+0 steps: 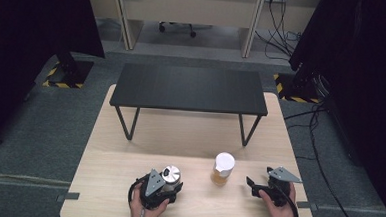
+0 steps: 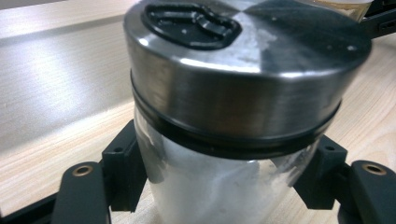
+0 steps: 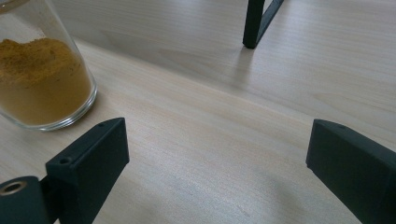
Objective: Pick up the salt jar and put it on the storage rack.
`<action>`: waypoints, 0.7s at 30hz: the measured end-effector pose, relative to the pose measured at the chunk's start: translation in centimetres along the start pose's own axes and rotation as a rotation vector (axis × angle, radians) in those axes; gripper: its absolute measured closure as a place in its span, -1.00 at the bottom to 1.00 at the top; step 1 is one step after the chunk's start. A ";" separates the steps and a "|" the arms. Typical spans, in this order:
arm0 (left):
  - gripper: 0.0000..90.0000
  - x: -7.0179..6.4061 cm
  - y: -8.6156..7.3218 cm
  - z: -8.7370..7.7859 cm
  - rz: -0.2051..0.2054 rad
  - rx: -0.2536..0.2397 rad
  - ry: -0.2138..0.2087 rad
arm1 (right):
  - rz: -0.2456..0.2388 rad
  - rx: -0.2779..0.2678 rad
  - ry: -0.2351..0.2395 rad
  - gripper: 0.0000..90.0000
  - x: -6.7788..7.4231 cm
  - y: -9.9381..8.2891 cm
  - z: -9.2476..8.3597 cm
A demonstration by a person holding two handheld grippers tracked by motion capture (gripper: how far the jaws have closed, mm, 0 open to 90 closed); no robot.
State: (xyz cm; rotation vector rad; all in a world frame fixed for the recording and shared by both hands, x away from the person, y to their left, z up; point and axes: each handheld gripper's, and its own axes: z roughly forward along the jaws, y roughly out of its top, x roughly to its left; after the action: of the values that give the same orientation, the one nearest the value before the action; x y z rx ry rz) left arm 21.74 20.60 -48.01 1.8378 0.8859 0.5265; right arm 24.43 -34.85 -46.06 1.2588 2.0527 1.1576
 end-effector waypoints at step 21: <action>-0.31 0.4 -0.1 -0.2 -0.008 -0.005 -0.009 | 0.000 0.002 0.000 -0.87 0.0 0.0 0.0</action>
State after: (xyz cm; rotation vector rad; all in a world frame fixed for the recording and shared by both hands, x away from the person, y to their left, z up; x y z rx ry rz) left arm 21.81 21.05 -48.06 1.8300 0.8845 0.5150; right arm 24.47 -34.82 -46.03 1.2602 2.0546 1.1557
